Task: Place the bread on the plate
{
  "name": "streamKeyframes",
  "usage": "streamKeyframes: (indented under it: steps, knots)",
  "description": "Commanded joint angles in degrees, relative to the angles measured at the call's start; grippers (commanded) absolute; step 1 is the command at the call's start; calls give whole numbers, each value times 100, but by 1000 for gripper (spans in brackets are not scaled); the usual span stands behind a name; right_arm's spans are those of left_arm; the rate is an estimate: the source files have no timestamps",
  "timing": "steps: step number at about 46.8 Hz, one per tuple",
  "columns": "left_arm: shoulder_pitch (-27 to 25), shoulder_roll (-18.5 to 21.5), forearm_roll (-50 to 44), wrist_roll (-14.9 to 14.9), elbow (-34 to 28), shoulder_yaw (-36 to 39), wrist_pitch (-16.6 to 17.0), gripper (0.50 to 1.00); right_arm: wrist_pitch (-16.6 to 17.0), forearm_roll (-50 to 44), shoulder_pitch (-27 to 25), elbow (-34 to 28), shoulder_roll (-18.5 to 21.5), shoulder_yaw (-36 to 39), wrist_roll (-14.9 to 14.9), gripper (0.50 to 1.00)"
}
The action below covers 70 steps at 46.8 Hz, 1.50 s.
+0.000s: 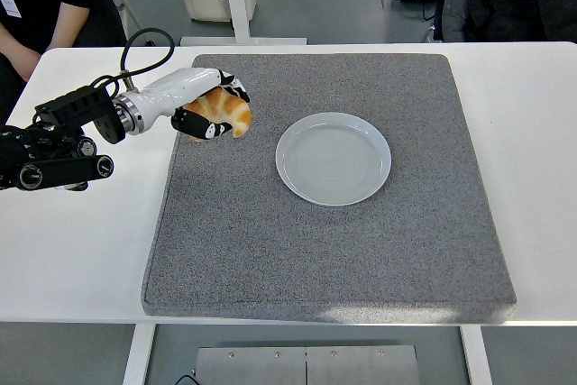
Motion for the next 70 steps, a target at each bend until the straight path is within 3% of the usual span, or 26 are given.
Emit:
streamKeyframes:
  steps: [1,21,36,41,58,70]
  knots:
    - [-181,73,0,1,-1,13,-28,500,-1,0,0,9,0,0,-1,1000]
    - [-893,187,-9,18,-1,4,-327,500,-1,0,0,0,0,-9,-1,1000]
    - [-1060,73,-27,27,-1,-22,-442,500,-1,0,0,0,0,-9,-1,1000]
    - [-1052,-181,-53,36,104,-31,-433,500,-1,0,0,0,0,-9,-1,1000]
    - [-981,-1579,-106,10,816,-154,-450,500,-1,0,0,0,0,9,-1,1000]
    - [-718,-2221,-115,1,1080,-321,-450,500,-1,0,0,0,0,9,-1,1000]
